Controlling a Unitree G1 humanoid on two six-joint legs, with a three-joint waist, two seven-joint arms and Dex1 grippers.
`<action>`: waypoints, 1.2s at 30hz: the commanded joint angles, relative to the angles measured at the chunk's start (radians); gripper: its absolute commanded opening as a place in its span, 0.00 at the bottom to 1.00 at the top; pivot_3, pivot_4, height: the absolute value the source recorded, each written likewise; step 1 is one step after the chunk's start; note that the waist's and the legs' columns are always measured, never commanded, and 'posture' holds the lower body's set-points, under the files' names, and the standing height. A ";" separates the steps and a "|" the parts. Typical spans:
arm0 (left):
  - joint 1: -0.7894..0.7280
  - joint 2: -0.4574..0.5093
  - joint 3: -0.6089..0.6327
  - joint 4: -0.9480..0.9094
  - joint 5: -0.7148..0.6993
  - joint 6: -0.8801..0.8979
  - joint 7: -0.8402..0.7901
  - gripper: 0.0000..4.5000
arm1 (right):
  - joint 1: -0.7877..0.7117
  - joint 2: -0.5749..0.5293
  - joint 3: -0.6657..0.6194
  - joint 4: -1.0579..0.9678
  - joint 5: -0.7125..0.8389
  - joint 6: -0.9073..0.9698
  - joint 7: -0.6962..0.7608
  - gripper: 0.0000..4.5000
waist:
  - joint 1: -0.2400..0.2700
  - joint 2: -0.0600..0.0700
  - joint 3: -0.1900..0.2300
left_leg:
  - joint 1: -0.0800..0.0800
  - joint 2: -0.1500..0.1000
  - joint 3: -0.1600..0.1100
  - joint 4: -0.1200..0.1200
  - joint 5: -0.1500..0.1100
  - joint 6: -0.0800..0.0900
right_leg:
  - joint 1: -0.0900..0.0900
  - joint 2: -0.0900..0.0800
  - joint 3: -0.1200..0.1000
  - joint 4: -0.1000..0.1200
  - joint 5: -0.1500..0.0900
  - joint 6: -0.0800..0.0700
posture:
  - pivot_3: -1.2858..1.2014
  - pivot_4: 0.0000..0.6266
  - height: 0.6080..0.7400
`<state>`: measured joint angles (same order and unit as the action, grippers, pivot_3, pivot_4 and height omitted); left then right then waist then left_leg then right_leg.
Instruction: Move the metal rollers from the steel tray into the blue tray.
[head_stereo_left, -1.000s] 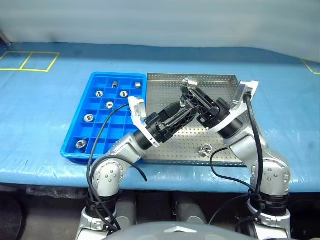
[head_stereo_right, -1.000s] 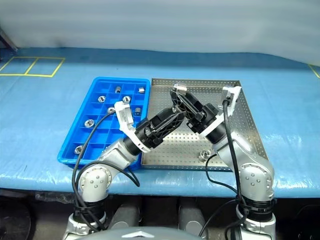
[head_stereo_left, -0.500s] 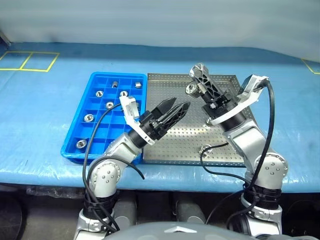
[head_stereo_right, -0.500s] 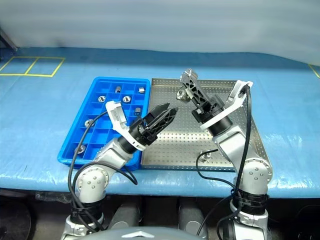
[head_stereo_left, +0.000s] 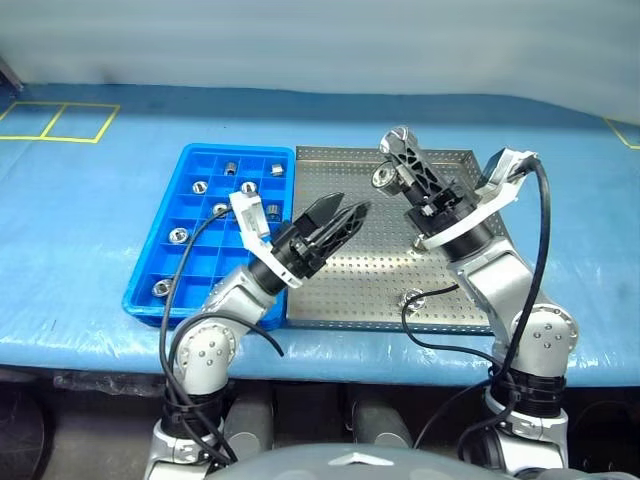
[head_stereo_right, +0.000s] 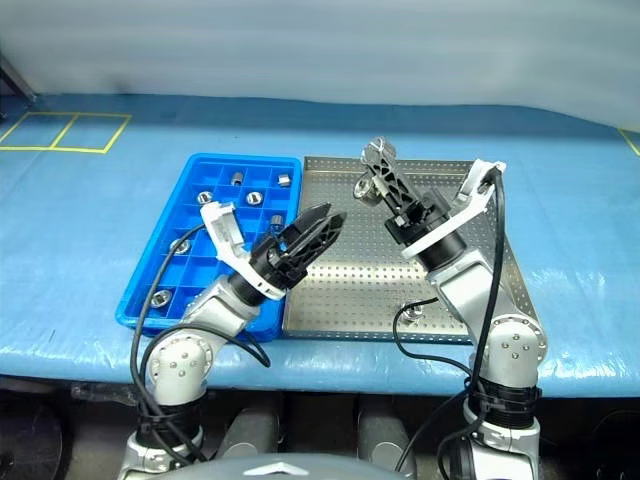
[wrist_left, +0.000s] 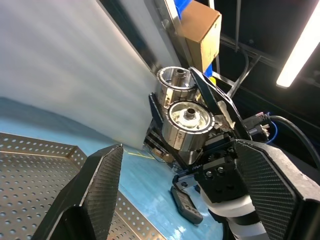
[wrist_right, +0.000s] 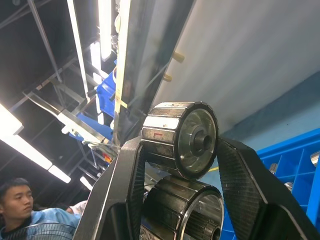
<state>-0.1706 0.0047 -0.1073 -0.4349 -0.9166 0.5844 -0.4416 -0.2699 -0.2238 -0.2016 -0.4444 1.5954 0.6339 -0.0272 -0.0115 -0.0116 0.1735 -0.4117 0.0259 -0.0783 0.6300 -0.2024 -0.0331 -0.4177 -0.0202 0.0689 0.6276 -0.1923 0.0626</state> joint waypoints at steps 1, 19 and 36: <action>-0.013 -0.001 -0.018 -0.007 0.002 -0.004 -0.015 0.86 | -0.006 0.004 0.016 -0.033 0.013 -0.009 0.009 0.40 | 0.000 0.000 0.000 | 0.000 0.000 0.000 0.000 0.000 0.000 | 0.000 0.000 0.000 0.000 0.000 0.000 | 0.56 0.24 1.00; -0.037 -0.027 -0.001 0.027 0.029 -0.030 0.033 0.86 | 0.005 0.002 0.062 -0.047 0.002 -0.014 0.009 0.40 | 0.000 0.000 0.000 | -0.001 0.000 0.000 -0.001 0.000 0.000 | -0.001 0.000 0.000 0.000 0.000 0.000 | 0.56 0.24 1.00; -0.045 -0.041 -0.008 0.026 0.034 -0.028 0.021 0.54 | 0.016 -0.001 0.068 -0.044 -0.008 -0.012 0.012 0.40 | 0.000 0.000 0.000 | -0.001 0.000 0.000 -0.001 0.000 0.000 | -0.001 0.000 0.000 -0.001 0.000 0.000 | 0.56 0.24 1.00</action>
<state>-0.2059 -0.0296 -0.1112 -0.3953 -0.8810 0.5722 -0.4169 -0.2501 -0.2254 -0.1263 -0.4477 1.5765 0.6348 -0.0280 -0.0111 -0.0116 0.1735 -0.4128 0.0259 -0.0783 0.6293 -0.2024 -0.0331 -0.4188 -0.0202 0.0688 0.6270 -0.1925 0.0626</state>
